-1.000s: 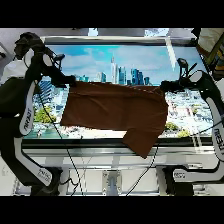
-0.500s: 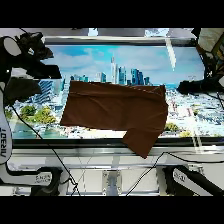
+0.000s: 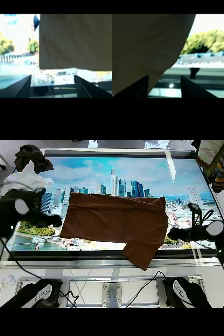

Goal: Fold the shirts.

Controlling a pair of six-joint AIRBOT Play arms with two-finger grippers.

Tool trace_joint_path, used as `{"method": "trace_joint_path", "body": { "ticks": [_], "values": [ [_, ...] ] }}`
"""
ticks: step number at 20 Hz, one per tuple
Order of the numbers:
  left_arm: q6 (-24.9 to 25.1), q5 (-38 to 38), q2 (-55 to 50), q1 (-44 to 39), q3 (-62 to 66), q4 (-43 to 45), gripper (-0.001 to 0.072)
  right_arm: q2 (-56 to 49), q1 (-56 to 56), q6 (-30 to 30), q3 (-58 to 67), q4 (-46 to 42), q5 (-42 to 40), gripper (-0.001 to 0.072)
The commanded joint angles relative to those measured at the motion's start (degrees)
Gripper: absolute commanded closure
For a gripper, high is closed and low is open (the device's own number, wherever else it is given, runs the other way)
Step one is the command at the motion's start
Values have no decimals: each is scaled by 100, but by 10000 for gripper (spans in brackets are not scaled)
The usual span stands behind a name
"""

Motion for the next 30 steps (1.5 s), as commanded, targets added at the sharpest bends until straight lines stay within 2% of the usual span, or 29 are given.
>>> {"method": "trace_joint_path", "body": {
  "ticks": [1,6,15,17,19,20,21,24,25,27,28,30],
  "values": [
    [-498,660,544,17,-1272,15,114,409,-2,396,-1097,656,4,247],
    [-662,1169,544,17,-1386,0,114,409,0,575,-2011,1478,-437,246],
    [-667,1054,544,15,-1384,-354,114,409,0,699,-2771,2343,-1222,250],
    [-667,1062,544,15,-1384,-352,114,409,0,693,-2896,2653,-1403,343],
    [-667,1082,544,15,-1384,-350,114,409,0,673,-2970,2872,-1580,486],
    [-667,1091,544,15,-1384,-345,114,409,0,671,-2973,2914,-1631,566],
    [-664,1106,544,15,-1384,-328,114,409,0,627,-2970,2992,-1655,683],
    [-680,1314,544,17,-1384,-151,114,409,0,374,-2894,3206,-1598,680],
    [-870,1482,544,20,-1384,-24,114,409,0,372,-2796,3195,-1530,680],
    [-1574,1692,542,173,-1384,2,117,431,0,369,-2538,3178,-1362,680],
    [-1700,1685,540,378,-1386,-146,127,483,0,372,-2367,3097,-1296,680],
    [-1534,1491,533,944,-1386,-553,140,658,-2,452,-2026,2754,-1233,680]
  ]
}}
